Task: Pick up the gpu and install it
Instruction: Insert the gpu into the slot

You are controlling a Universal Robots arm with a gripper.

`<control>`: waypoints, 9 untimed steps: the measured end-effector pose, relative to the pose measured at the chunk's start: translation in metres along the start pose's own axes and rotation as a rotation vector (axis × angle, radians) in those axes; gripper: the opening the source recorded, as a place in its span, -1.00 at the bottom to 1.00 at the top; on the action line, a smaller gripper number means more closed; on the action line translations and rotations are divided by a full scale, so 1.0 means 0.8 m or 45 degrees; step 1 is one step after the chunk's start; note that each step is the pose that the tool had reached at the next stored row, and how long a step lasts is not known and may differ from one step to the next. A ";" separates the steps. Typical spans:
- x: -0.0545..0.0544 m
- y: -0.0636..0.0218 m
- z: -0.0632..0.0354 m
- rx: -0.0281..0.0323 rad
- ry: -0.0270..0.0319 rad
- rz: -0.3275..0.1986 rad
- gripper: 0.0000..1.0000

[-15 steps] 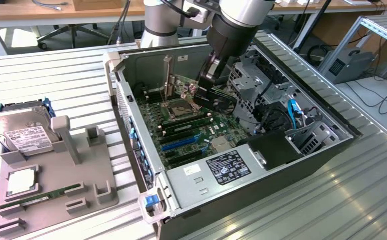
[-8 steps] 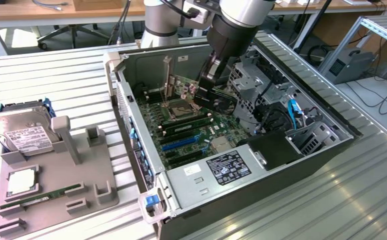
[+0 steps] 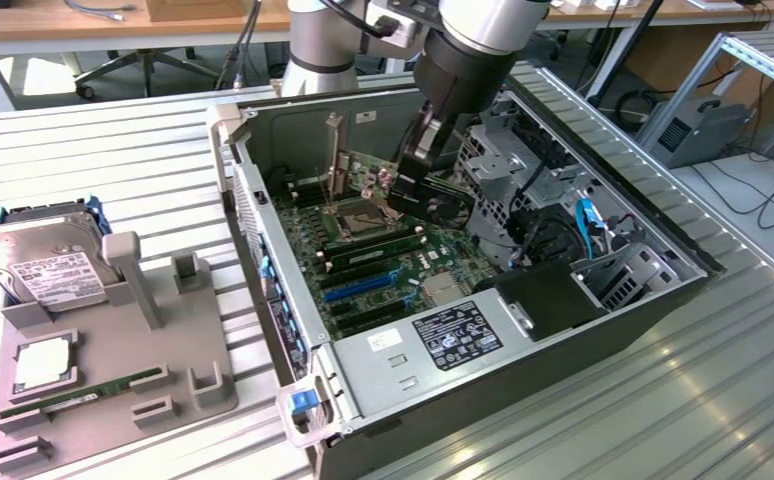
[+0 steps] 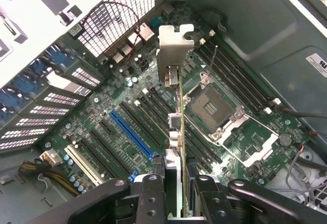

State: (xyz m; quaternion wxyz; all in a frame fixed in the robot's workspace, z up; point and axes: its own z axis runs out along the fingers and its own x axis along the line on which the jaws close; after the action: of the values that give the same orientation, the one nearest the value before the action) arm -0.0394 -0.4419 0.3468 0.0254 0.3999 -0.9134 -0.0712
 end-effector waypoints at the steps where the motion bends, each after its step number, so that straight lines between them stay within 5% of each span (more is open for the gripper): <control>1: 0.000 0.000 0.000 0.0000 0.0003 -0.002 -0.47; 9: 0.000 0.000 0.000 -0.0001 0.0025 -0.016 -0.47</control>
State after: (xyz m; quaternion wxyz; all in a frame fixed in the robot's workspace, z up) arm -0.0394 -0.4419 0.3468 0.0259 0.4058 -0.9108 -0.0710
